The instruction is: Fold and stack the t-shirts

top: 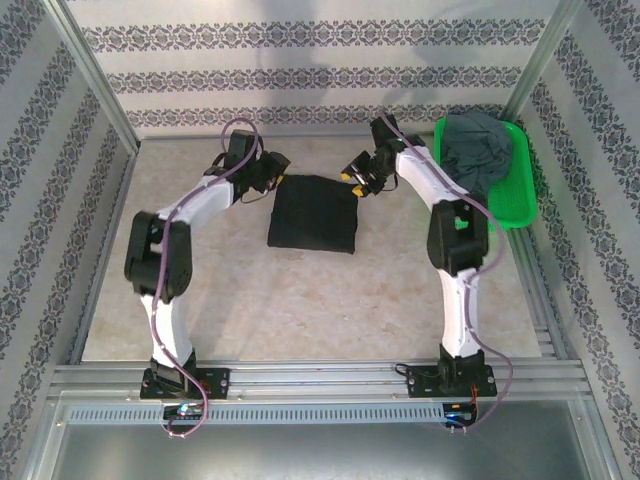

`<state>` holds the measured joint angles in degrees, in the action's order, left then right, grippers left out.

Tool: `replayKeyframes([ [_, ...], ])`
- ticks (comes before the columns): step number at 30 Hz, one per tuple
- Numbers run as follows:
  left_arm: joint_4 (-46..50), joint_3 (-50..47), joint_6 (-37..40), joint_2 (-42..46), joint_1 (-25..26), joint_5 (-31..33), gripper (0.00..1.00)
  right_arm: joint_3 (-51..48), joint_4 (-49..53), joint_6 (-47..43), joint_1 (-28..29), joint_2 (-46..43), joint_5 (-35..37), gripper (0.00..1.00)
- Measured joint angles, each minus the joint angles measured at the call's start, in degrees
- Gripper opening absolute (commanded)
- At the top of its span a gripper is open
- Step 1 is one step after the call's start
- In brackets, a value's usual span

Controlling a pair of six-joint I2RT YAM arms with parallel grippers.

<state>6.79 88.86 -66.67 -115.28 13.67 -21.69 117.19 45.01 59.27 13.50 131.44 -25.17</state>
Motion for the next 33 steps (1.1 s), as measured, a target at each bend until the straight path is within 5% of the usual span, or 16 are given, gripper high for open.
replayKeyframes([
  [3, 1.44, -1.27, 0.57, -1.33, -0.66, -0.2, 0.54, 6.54, 3.3, -3.98, -1.03, 4.2, 1.09, 0.59],
  [7, 1.88, -12.96, 0.0, 9.22, 1.18, 1.4, 0.51, 2.78, 3.65, -8.87, -1.36, -3.13, 2.47, 0.61],
  [13, -5.33, -32.74, -11.32, 29.33, 15.39, 5.55, 0.59, -33.46, -9.09, -10.38, -1.07, -35.93, 1.27, 0.64],
  [17, -14.1, -37.77, -20.57, 24.74, 23.71, 8.68, 0.62, -52.7, -16.76, -7.93, -0.57, -50.07, -0.33, 0.66],
  [24, -22.75, -32.28, -28.83, 8.24, 25.31, 12.63, 0.61, -64.24, -18.69, -5.4, -0.48, -57.24, -1.33, 0.65],
  [27, -25.16, -28.76, -31.41, 3.85, 25.35, 12.98, 0.49, -64.28, -18.86, -5.11, -0.48, -59.76, -1.33, 0.65],
  [30, -27.12, -27.08, -33.64, 0.63, 25.33, 13.4, 0.17, -64.28, -18.95, -4.96, -0.5, -61.42, -1.33, 0.65],
  [33, -28.04, -27.12, -34.42, -0.39, 24.61, 14.43, 0.0, -64.28, -18.91, -4.98, -0.55, -61.66, -1.36, 0.64],
])
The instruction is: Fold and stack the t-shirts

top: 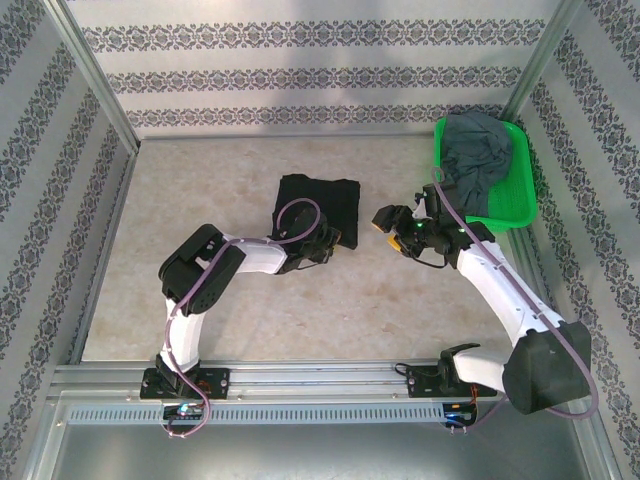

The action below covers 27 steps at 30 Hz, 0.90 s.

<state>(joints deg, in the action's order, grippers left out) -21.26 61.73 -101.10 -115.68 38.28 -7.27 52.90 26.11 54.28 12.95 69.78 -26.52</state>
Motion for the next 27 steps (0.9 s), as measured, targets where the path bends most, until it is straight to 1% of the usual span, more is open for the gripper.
replayKeyframes([
  [2, -1.05, -0.28, 0.0, 0.02, -1.27, 0.22, 0.0, 0.0, 0.2, 0.0, -0.09, 0.0, -0.07, 0.64],
  [5, -2.14, -2.1, 1.33, 0.79, -5.75, -0.28, 0.0, 0.0, 0.59, -0.02, -0.11, 0.0, -0.2, 0.64],
  [7, -2.16, -3.8, 3.19, 2.29, -10.99, -1.62, 0.0, 0.0, 0.7, -0.04, -0.11, 0.02, -0.48, 0.64],
  [11, -2.19, -4.48, 9.86, 3.89, -25.64, -6.03, 0.0, 0.02, 0.74, -0.04, -0.11, 0.33, -1.36, 0.63],
  [13, -2.1, -3.93, 14.1, 3.85, -32.57, -9.38, 0.0, 0.11, 0.5, -0.07, -0.11, 0.96, -1.84, 0.63],
  [15, -1.01, -2.03, 18.88, 3.23, -39.17, -13.53, 0.0, 0.2, -0.28, -0.04, -0.09, 2.01, -2.67, 0.63],
  [18, -0.2, 2.49, 24.79, 0.92, -46.69, -18.86, 0.0, 0.59, -2.14, -0.02, -0.04, 3.65, -4.04, 0.63],
  [21, 0.11, 6.36, 29.16, -2.08, -52.04, -23.91, 0.0, 1.77, -4.42, 0.0, 0.5, 5.11, -5.18, 0.63],
  [23, 1.6, 9.11, 32.24, -4.5, -54.18, -26.77, 0.0, 2.58, -6.36, 0.0, 1.22, 5.79, -5.88, 0.62],
  [27, 7.87, 12.57, 39.85, -6.86, -55.65, -30.71, 0.0, 3.56, -10.1, 0.11, 3.02, 6.97, -7.21, 0.62],
])
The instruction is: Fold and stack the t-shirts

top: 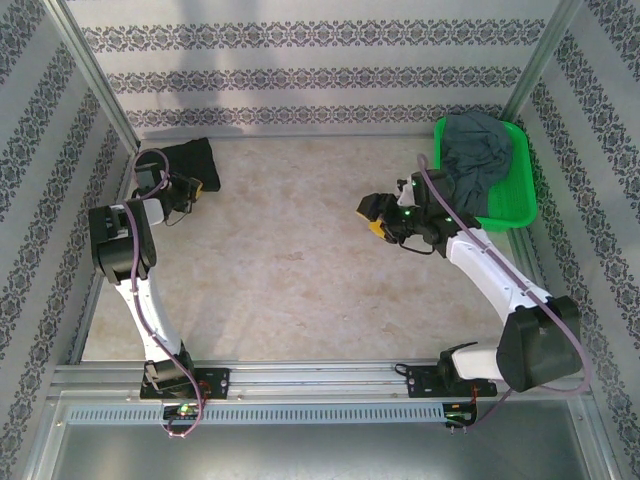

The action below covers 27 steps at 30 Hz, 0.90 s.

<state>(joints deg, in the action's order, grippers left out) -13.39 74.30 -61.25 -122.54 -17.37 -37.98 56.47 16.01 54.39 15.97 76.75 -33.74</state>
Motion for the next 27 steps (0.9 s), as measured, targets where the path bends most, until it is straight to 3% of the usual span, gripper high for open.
replayKeyframes([
  [12, 13.46, 0.0, 17.09, 1.99, 0.0, -5.7, 0.0, 1.6, -3.08, 0.79, 1.09, 2.71, -1.64, 0.62],
  [13, 14.51, -0.15, 18.18, 2.4, 0.0, -5.77, 0.1, 1.75, -3.21, 0.79, 1.18, 2.73, -1.77, 0.62],
  [15, 16.52, -1.03, 20.33, 3.82, 0.0, -5.75, 0.44, 1.92, -3.65, 0.79, 1.44, 2.93, -2.01, 0.63],
  [17, 17.79, -2.12, 20.92, 5.62, 0.0, -5.7, 0.65, 1.97, -3.96, 0.76, 1.81, 3.08, -2.6, 0.64],
  [19, 18.14, -3.52, 20.7, 8.33, 0.0, -5.25, 1.0, 2.05, -4.31, 0.7, 2.21, 3.21, -3.26, 0.66],
  [21, 18.05, -5.2, 19.47, 12.15, 0.11, -4.5, 1.0, 2.25, -4.35, 0.39, 2.32, 3.23, -3.61, 0.7],
  [22, 17.99, -6.32, 18.73, 14.73, 0.17, -3.82, 1.0, 2.38, -4.33, 0.09, 2.29, 3.23, -3.74, 0.97],
  [27, 17.44, -14.47, 14.71, 33.46, 2.64, 2.75, 1.0, 2.62, -3.21, -3.61, 2.23, 1.62, -1.36, 0.98],
])
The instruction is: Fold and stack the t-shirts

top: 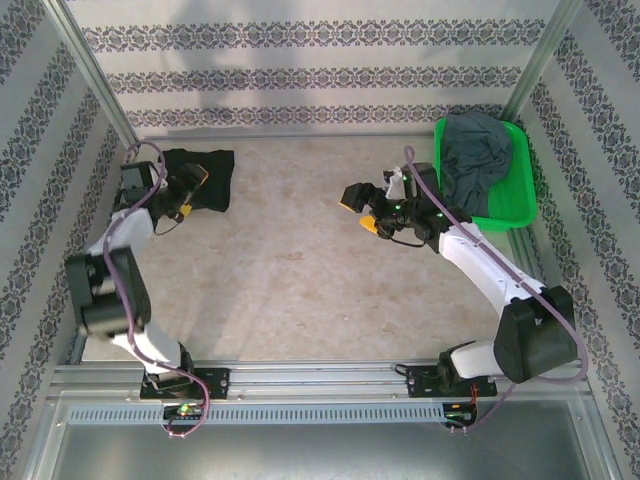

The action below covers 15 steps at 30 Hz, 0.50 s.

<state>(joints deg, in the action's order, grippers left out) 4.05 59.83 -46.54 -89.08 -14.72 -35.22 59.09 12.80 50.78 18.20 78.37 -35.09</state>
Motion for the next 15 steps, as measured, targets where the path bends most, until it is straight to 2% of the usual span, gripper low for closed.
replayKeyframes([
  [2, 0.52, -4.59, -1.01, 9.9, 2.25, 4.5, 1.0, 0.0, 1.66, -2.01, -0.2, -2.64, 2.8, 0.98],
  [5, 4.26, -11.39, -1.84, 26.25, 6.99, 14.58, 1.0, 0.07, 5.29, -5.73, -1.62, -8.72, 10.51, 0.98],
  [8, 13.73, -14.38, -3.1, 38.58, 14.47, 32.7, 1.0, 1.2, 11.74, -8.9, -2.93, -14.51, 25.14, 0.98],
  [10, 20.24, -14.56, -2.89, 42.21, 18.97, 45.24, 1.0, 0.76, 14.01, -11.26, -3.48, -16.98, 35.98, 0.98],
  [12, 22.4, -15.82, 1.51, 42.16, 20.13, 53.68, 1.0, -3.78, 10.95, -15.69, -3.85, -19.5, 44.96, 0.98],
  [15, 19.26, -22.36, 12.85, 40.74, 20.28, 59.63, 1.0, -16.35, 2.1, -25.33, -3.85, -21.99, 55.52, 0.98],
])
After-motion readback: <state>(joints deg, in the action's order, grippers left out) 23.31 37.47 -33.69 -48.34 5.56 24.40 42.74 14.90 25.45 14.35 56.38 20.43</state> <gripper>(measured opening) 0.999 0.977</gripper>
